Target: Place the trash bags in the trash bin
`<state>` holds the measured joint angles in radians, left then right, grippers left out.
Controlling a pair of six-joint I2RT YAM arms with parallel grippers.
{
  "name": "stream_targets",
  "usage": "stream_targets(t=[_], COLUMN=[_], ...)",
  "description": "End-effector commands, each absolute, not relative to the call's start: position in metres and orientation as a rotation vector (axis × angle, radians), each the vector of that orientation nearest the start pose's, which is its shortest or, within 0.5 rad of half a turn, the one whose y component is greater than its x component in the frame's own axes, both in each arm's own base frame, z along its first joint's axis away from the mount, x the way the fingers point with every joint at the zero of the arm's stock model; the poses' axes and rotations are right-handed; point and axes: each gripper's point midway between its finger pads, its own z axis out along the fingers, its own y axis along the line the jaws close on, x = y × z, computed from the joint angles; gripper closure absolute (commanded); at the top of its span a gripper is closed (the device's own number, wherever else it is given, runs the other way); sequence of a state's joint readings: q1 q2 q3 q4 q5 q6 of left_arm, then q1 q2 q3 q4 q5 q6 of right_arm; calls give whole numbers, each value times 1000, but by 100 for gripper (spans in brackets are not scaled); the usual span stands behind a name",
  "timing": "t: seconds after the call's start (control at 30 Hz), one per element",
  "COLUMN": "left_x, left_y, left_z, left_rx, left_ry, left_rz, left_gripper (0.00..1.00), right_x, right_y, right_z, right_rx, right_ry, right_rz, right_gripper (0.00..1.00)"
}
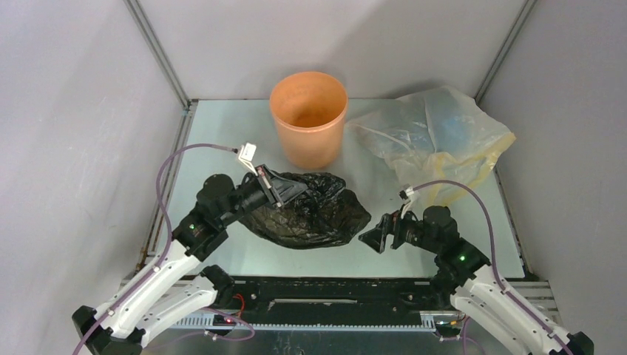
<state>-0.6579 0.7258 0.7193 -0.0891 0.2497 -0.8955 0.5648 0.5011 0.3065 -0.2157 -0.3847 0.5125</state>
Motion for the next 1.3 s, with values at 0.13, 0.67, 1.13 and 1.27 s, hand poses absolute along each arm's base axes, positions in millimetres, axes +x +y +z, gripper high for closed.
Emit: stream_targets(t=[0.13, 0.67, 1.13, 1.27], left_x=[184, 177, 170, 169], left_y=[-234, -226, -228, -226], left_z=[362, 400, 416, 425], left_rx=[-6, 15, 33, 22], left_ry=[1720, 1687, 1677, 1654], left_rz=[-1413, -1393, -1441, -1447], left_gripper=[100, 100, 100, 100], right_x=[132, 145, 150, 150], right_y=[229, 258, 283, 293], right_z=[182, 229, 247, 231], right_rx=[-649, -917, -1070, -1105], right_ry=[1740, 1322, 1100, 1142], right_rz=[1120, 675, 547, 572], right_gripper=[10, 9, 12, 81])
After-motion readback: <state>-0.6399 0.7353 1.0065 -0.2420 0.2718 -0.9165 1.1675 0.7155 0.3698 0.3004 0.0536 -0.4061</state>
